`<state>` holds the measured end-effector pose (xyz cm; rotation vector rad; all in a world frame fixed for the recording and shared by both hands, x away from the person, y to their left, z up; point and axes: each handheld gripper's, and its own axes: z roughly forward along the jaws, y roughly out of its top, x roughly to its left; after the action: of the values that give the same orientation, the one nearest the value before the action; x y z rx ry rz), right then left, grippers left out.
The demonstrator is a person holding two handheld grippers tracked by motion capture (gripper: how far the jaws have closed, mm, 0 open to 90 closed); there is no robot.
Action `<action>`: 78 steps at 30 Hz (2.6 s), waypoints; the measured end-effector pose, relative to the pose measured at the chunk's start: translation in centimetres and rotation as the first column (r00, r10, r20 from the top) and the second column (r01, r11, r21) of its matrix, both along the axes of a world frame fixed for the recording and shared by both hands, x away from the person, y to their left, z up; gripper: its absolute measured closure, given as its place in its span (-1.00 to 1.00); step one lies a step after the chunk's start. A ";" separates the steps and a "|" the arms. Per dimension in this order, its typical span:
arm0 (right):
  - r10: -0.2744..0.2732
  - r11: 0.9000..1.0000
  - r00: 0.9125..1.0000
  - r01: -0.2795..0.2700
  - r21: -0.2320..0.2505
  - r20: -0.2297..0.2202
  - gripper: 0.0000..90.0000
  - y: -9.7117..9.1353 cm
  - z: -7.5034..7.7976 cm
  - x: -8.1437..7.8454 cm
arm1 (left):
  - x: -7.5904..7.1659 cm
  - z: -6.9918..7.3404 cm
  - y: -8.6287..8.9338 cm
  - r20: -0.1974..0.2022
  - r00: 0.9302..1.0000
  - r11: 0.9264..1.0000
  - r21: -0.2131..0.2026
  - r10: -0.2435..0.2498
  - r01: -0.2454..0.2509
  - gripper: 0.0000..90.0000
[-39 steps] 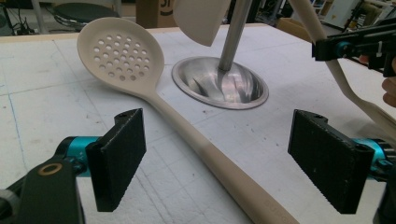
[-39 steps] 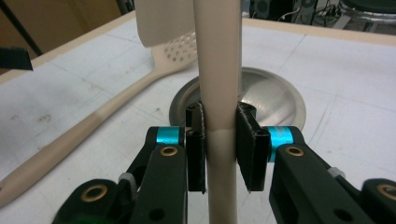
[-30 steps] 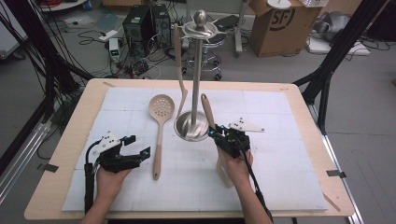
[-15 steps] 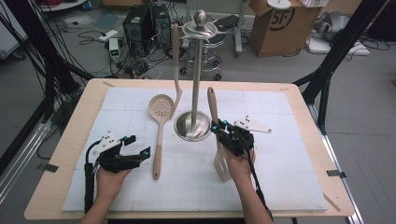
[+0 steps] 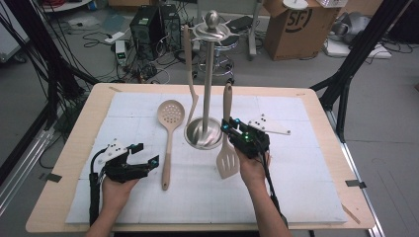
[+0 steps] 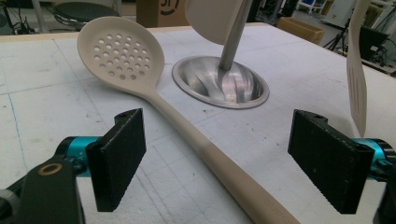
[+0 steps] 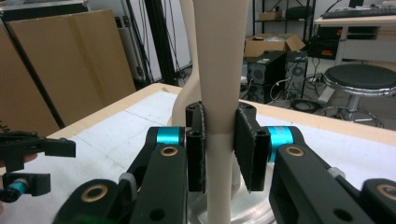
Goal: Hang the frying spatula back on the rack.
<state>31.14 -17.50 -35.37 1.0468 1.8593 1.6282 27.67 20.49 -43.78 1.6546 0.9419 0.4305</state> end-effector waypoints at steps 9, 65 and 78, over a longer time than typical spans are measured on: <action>0.007 1.000 1.000 -0.007 -0.007 0.022 0.68 0.5 1.4 0.2 | 0.0 0.0 0.0 0.001 1.000 1.000 0.001 0.001 -0.001 -0.56; 0.005 1.000 0.998 -0.004 -0.011 0.059 0.67 3.0 9.3 2.4 | 0.0 0.1 0.1 0.005 1.000 1.000 -0.009 0.001 0.000 -0.56; -0.047 0.965 0.985 0.002 0.261 0.165 0.26 -0.1 10.0 1.9 | -0.1 0.1 0.0 0.007 1.000 1.000 -0.005 -0.005 0.005 -0.56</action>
<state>33.07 -17.59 -25.39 0.9932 1.5469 1.9209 27.62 20.49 -43.71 1.6489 0.9328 0.4302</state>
